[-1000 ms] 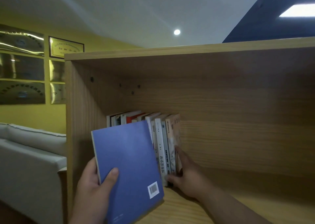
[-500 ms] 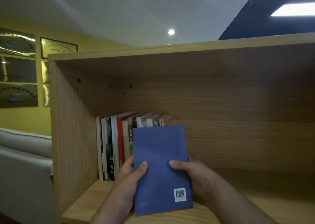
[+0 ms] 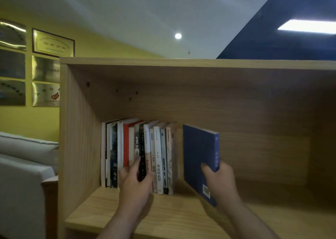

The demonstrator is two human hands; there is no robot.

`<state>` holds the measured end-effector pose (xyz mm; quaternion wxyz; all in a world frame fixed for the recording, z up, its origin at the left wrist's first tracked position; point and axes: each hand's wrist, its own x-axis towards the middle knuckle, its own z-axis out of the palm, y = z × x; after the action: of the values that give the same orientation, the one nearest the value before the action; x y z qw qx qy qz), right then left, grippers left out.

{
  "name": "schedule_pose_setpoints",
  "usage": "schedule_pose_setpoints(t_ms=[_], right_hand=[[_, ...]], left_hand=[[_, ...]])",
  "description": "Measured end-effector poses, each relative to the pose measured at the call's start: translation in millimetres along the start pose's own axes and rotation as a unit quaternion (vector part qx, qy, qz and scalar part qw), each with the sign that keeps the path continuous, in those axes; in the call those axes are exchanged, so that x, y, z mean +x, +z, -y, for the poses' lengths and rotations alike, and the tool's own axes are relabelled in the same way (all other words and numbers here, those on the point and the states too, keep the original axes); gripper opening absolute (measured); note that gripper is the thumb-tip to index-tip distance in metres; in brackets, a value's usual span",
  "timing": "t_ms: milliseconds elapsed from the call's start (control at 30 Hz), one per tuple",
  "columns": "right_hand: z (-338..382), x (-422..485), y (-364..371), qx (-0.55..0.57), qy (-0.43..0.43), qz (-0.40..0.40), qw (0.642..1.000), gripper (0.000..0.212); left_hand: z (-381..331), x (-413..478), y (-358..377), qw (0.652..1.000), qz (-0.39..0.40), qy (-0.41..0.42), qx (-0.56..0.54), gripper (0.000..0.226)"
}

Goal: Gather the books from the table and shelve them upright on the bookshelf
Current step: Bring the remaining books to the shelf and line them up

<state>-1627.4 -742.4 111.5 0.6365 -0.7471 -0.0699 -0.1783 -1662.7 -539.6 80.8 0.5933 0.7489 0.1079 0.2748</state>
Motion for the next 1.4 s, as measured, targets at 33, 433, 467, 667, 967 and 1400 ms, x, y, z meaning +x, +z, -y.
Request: schedule_pose_setpoints(t_ms=[33, 433, 467, 667, 967, 1400], right_hand=[[-0.6, -1.4, 10.0, -0.014, 0.006, 0.013, 1.000, 0.024], [-28.3, 25.3, 62.8, 0.018, 0.061, 0.245, 0.968, 0.061], [-31.4, 28.7, 65.2, 0.013, 0.041, 0.242, 0.969, 0.063], [-53.7, 40.8, 70.1, -0.024, -0.020, 0.259, 0.965, 0.074], [-88.3, 58.8, 81.2, -0.091, -0.080, 0.245, 0.962, 0.125], [-85.7, 60.3, 79.4, -0.060, -0.064, 0.256, 0.963, 0.135]], left_hand=[[1.0, 0.7, -0.2, 1.000, 0.002, -0.001, -0.002, 0.062], [9.8, 10.7, 1.4, 0.999, -0.016, 0.029, 0.017, 0.059], [11.0, 11.5, 2.0, 0.999, -0.015, 0.033, 0.017, 0.059], [18.2, 16.8, 4.3, 0.999, -0.015, 0.028, -0.001, 0.058], [-0.5, 20.9, -16.8, 0.986, -0.017, 0.113, 0.123, 0.064], [-70.2, 77.4, -57.6, 0.894, 0.008, 0.149, 0.422, 0.045]])
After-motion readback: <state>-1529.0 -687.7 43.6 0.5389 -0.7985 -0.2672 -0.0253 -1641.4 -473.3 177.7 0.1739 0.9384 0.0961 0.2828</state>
